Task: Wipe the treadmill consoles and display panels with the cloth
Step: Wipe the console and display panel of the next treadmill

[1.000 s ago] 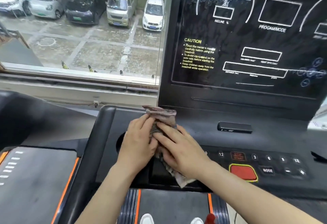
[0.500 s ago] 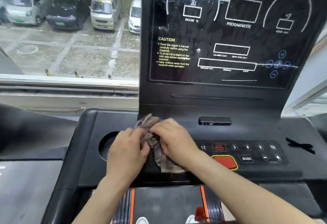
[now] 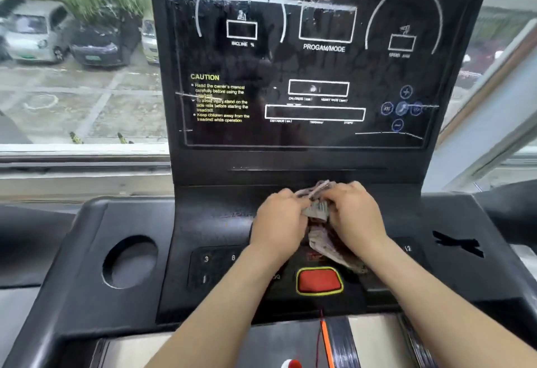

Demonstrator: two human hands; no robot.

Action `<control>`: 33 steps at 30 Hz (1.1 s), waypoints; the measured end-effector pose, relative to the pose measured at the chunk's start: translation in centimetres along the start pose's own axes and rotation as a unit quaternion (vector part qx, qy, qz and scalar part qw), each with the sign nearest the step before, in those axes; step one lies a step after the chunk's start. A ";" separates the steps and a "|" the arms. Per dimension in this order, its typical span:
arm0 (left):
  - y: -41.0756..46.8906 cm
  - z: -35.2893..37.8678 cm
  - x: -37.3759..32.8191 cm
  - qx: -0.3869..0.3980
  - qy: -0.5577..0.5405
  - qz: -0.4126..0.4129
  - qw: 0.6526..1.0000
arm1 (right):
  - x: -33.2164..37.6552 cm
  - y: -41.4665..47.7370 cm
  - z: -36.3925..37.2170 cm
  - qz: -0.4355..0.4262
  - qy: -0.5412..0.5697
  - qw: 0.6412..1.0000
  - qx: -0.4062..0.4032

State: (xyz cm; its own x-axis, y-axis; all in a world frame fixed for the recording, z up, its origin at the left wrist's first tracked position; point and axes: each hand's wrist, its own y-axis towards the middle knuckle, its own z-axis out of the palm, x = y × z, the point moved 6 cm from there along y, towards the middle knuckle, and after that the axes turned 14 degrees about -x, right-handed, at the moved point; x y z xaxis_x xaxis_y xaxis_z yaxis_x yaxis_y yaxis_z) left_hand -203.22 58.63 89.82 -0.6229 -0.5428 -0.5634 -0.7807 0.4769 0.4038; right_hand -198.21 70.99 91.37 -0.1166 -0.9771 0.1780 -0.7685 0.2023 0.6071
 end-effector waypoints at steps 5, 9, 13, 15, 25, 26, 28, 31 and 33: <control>0.9 -7.3 1.7 -0.201 -0.098 -0.206 0.953 | 4.2 3.7 -2.2 -0.033 0.125 0.989 -0.073; 0.2 -13.7 6.0 -0.373 -0.046 -0.283 0.882 | 10.2 5.5 0.7 -0.086 0.174 0.979 -0.068; 1.1 -13.5 6.9 -0.373 0.105 -0.200 0.900 | 12.1 5.3 3.2 -0.086 0.107 0.990 -0.043; 1.2 -11.8 7.0 -0.331 0.124 -0.162 0.921 | 11.9 5.0 3.1 -0.083 0.082 0.992 -0.046; 1.9 -7.0 4.1 -0.232 0.147 0.002 0.962 | 7.9 4.5 1.9 -0.072 0.082 0.993 -0.044; 2.3 -6.7 3.7 -0.228 0.155 0.007 0.961 | 7.3 4.3 1.7 -0.071 0.084 0.993 -0.046; 2.8 -6.0 2.8 -0.224 0.166 0.018 0.960 | 5.9 4.0 1.2 -0.068 0.081 0.993 -0.053; 3.6 -4.1 0.8 -0.208 0.176 0.046 0.961 | 3.4 3.7 0.1 -0.052 0.072 0.994 -0.066; 4.3 -2.4 -1.0 -0.193 0.172 0.063 0.964 | 1.2 3.4 -0.7 -0.040 0.056 0.994 -0.080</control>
State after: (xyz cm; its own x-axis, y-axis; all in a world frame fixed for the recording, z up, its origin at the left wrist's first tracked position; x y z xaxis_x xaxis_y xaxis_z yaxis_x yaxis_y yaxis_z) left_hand -206.04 59.56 93.85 -0.6413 -0.7263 -0.2475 -0.6170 0.2964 0.7290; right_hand -200.52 70.53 94.24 0.0180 -0.9789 0.2035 -0.6615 0.1409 0.7366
